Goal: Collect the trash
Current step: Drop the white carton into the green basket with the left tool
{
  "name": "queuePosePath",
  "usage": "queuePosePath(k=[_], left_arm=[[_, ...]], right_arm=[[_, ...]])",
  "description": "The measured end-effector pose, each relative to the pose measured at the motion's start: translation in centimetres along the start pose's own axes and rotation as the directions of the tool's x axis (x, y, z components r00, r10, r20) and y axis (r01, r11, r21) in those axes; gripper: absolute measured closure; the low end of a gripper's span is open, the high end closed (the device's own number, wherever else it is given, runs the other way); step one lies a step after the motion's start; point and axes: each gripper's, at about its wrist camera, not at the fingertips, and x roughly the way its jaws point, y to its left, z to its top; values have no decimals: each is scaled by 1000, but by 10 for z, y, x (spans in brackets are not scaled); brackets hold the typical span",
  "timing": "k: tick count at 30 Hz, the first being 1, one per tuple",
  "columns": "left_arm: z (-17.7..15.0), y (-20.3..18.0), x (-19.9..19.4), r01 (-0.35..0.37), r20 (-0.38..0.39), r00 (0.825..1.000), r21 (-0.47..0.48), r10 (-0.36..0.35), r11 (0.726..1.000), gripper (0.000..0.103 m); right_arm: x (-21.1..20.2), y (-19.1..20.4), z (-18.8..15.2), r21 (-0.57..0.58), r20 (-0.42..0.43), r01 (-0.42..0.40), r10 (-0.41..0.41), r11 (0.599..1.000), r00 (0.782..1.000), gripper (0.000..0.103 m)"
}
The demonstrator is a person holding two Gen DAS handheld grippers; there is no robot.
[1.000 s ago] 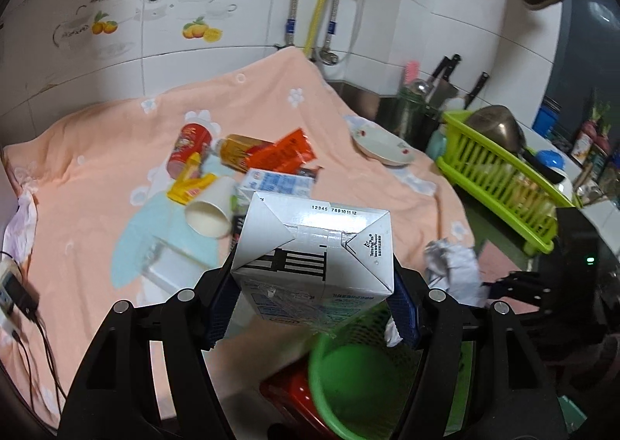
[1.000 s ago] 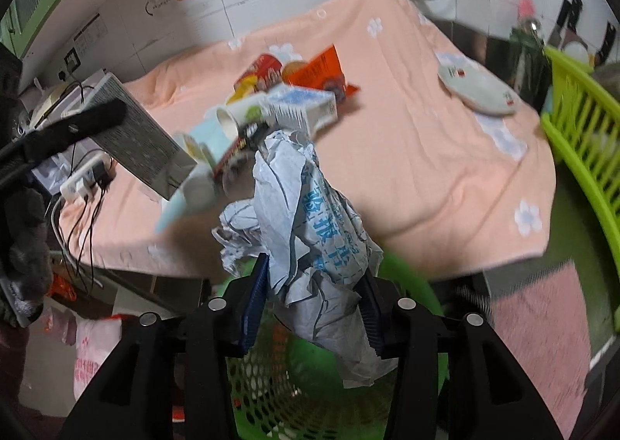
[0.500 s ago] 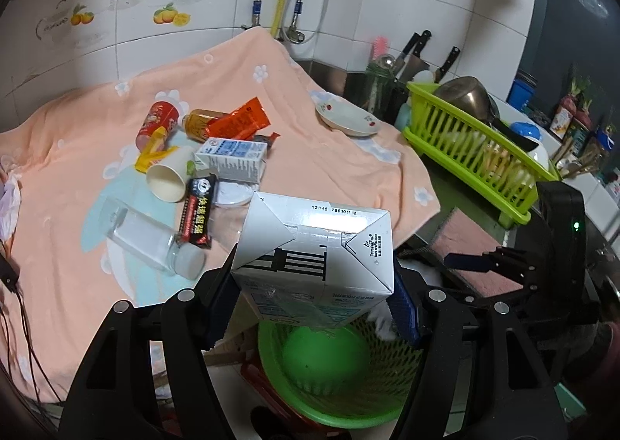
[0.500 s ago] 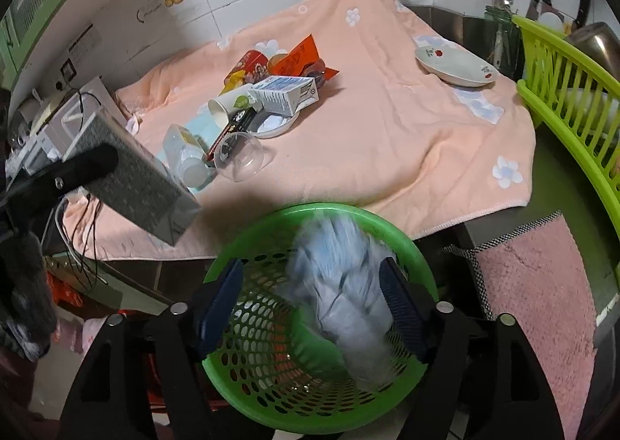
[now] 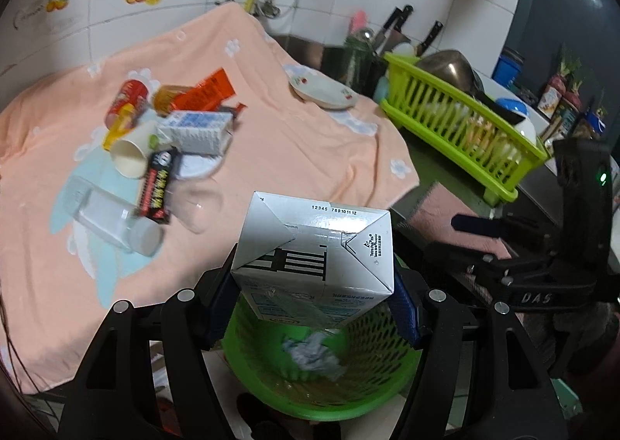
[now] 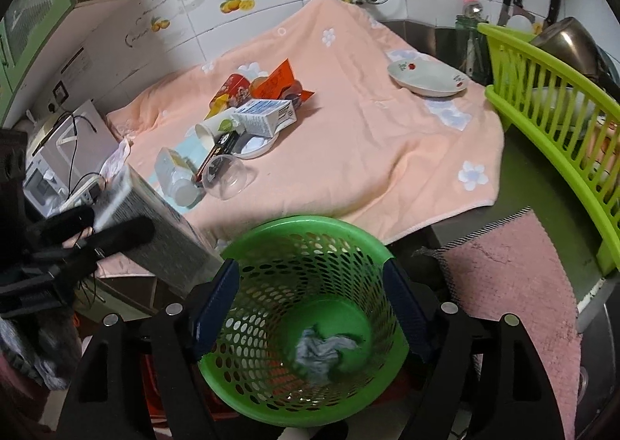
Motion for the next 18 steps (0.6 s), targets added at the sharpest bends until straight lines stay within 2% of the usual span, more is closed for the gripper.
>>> queuePosePath(k=[5,7,8,12,18], left_arm=[[-9,-9,16,25,-58,998,3,-25,1000,34],[-11,-11,19,44,-84,995,-5,-45,999,22],[-12,-11,20,51,-87,995,-7,-51,999,21],[-14,-13,18,50,-88,995,3,-50,999,21],[-10,2,6,27,-59,998,-40,-29,999,20]], right_arm=[[-6,-8,-1,26,9,12,-12,1000,1000,30],[-7,-9,-2,32,13,17,-17,999,1000,30],[-8,-10,-2,37,14,15,-16,999,1000,30],[-6,-9,0,46,14,5,-6,999,1000,29],[-1,2,5,26,12,-23,23,999,1000,29]])
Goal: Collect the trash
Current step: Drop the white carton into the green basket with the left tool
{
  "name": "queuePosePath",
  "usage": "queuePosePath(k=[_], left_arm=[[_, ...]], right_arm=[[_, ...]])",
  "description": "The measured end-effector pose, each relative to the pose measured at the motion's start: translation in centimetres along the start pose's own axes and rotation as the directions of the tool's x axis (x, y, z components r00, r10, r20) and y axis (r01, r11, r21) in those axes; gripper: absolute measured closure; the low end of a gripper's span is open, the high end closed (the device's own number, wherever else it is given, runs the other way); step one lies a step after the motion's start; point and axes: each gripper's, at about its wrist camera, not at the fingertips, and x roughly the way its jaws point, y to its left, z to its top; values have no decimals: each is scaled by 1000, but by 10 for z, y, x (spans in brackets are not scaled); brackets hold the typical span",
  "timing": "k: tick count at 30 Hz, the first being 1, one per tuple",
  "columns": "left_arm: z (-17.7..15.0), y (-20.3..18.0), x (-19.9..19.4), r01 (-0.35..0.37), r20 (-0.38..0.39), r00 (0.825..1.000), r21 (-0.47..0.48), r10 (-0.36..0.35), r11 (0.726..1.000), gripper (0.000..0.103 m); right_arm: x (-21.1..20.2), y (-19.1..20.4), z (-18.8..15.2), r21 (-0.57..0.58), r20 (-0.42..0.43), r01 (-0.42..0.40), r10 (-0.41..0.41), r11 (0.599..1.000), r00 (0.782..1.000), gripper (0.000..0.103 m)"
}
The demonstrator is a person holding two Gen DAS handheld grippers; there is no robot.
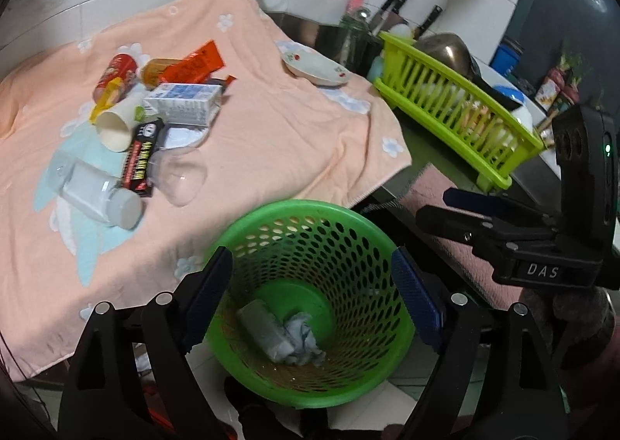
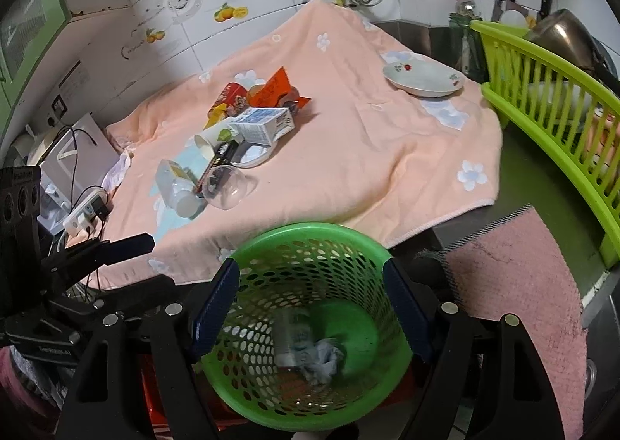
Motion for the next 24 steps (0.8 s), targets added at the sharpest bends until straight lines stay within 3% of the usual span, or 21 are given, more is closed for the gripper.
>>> queuePosePath(k=[9,24], left_arm=[[2,43,-22,-86,44,995,-103,91,991,20],[12,120,-44,-213,59,971,-245,234,946,20]], right_arm=[[17,28,14,-56,-14,-47,46,997,999,29],[68,85,54,-166,-57,-109,101,980,993,29]])
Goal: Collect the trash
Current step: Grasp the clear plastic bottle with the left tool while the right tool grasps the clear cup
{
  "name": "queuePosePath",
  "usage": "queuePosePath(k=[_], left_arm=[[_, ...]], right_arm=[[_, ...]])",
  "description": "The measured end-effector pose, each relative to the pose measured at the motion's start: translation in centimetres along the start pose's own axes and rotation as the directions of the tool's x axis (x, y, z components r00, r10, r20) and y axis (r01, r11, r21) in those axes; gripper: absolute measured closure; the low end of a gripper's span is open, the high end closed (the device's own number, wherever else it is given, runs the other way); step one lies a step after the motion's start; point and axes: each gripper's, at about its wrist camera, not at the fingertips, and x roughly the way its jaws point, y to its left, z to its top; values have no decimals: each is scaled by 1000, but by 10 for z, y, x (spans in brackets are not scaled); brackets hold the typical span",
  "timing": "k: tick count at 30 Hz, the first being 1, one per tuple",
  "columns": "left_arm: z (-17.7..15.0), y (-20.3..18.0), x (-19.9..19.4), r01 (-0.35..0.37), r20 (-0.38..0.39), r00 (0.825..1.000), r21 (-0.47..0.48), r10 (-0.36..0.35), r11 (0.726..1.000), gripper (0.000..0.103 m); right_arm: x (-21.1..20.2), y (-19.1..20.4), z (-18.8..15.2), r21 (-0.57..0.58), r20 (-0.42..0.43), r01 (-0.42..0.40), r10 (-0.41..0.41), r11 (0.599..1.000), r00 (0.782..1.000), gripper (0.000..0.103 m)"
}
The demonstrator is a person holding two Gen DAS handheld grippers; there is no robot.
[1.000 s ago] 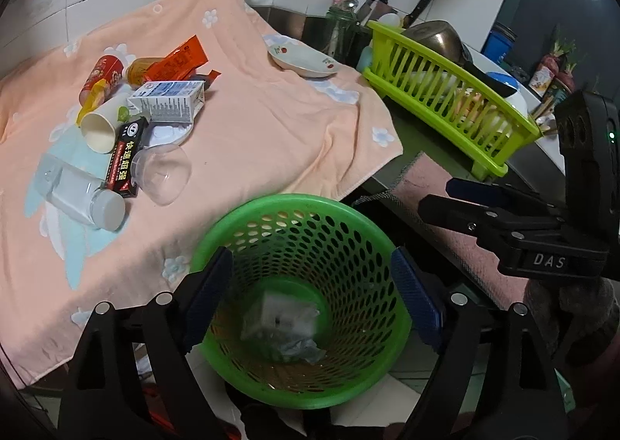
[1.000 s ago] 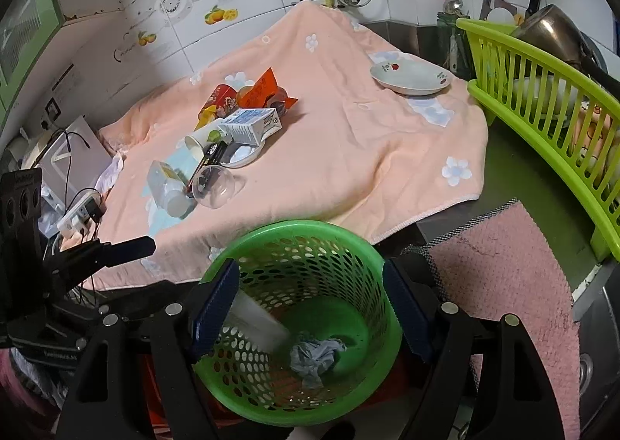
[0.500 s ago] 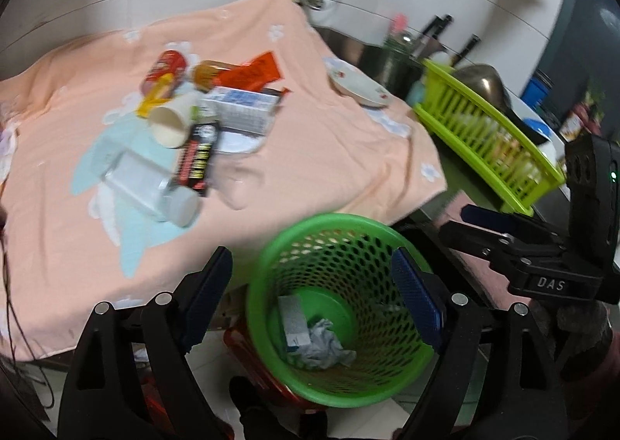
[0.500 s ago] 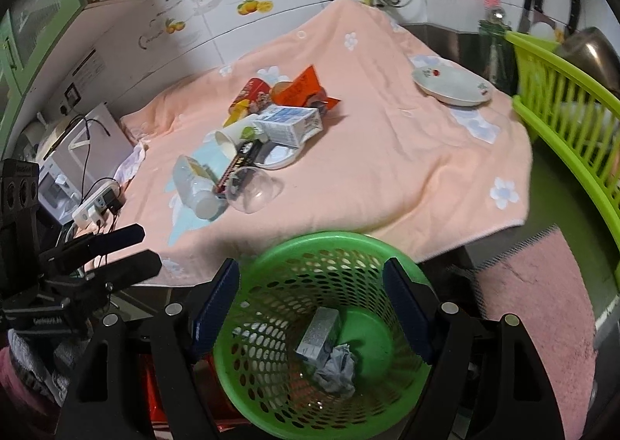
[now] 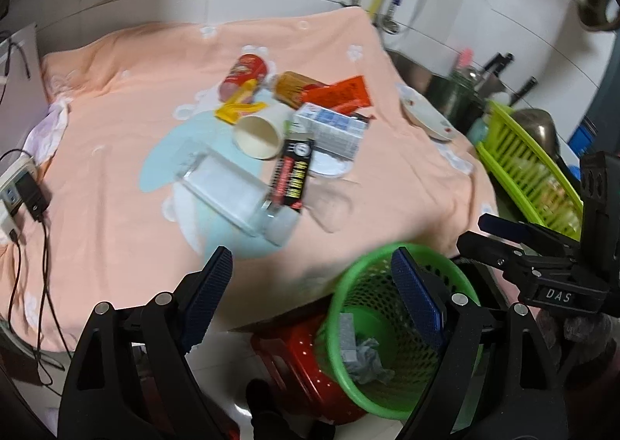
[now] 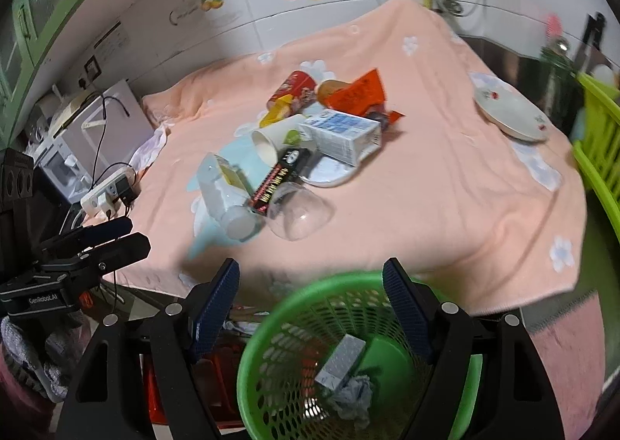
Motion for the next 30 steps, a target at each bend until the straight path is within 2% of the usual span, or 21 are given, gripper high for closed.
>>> queuePosePath(k=[10,19,25,30], left_arm=[[24,35,16,-72,-19,997,-82,70,994,20],[54,63,47,-132,-67,990,-175,122,976,20],[65,75,75,-147,-118,985,-233,122,961,20],[72,87,103,-151,-179,979,-338,94,929,20]], right_arm=[[64,24,39,-79,-65,-31,26,996,998,29],[120,22,51,-89,-138,-20,7,996,990,29],[142,18,52,-79,-170,-19,5,997,985,30],[154,16,54,-72,-186,-18,4,997,982,31]])
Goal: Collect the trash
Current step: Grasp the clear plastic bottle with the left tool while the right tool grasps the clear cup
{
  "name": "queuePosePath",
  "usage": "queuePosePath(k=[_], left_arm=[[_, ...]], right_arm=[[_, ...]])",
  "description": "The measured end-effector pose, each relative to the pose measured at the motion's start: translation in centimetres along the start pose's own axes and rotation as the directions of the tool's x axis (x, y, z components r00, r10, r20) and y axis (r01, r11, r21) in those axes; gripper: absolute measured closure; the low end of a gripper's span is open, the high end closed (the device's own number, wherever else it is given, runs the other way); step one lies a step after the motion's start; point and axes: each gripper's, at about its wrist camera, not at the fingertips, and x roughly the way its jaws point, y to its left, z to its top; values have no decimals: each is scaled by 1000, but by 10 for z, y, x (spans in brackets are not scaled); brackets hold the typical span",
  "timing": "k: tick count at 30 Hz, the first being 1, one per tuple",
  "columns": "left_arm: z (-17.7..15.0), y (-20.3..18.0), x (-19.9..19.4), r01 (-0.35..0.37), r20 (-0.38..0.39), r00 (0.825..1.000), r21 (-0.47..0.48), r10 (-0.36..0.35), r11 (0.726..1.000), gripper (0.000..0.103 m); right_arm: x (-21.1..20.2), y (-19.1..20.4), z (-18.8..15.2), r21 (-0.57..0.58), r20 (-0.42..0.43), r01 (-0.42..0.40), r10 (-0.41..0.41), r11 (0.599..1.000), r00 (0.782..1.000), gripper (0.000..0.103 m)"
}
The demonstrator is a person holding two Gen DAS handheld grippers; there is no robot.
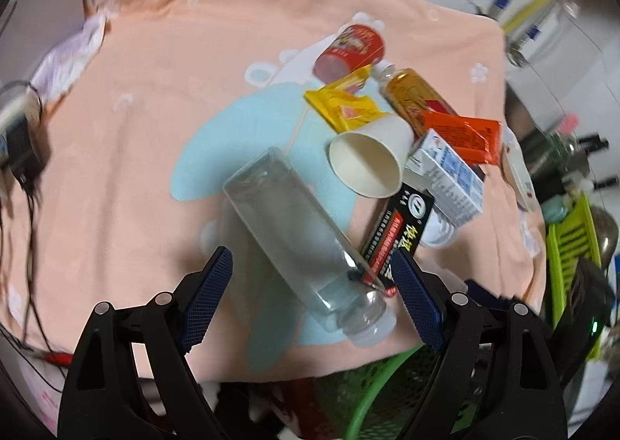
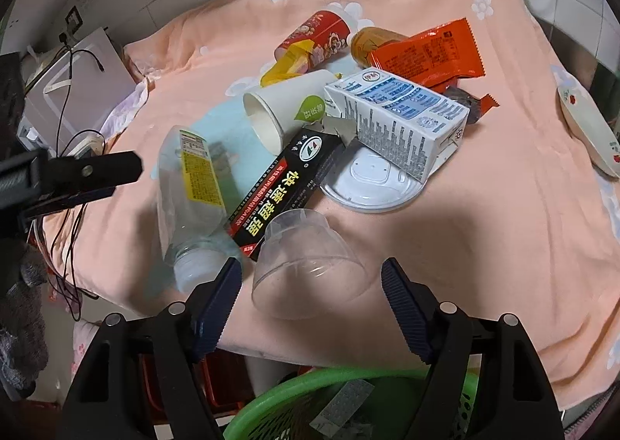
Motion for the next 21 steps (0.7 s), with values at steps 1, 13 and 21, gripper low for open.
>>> queuePosePath(k=[1,13,21], left_arm=[[1,0,4,-4,-8,1000,-13,4,1000,20],[10,3,47,-32,-96,995,-133,19,991,20],[9,9,68,-14,-146,989,-190,-14,982,36]], right_arm=[[2,0,1,1,-4,0,0,1000,1000,32],[17,0,3,-11,-32,2,-2,1000,999,41],[16,-1,4,-13,-36,-1,1,1000,999,41]])
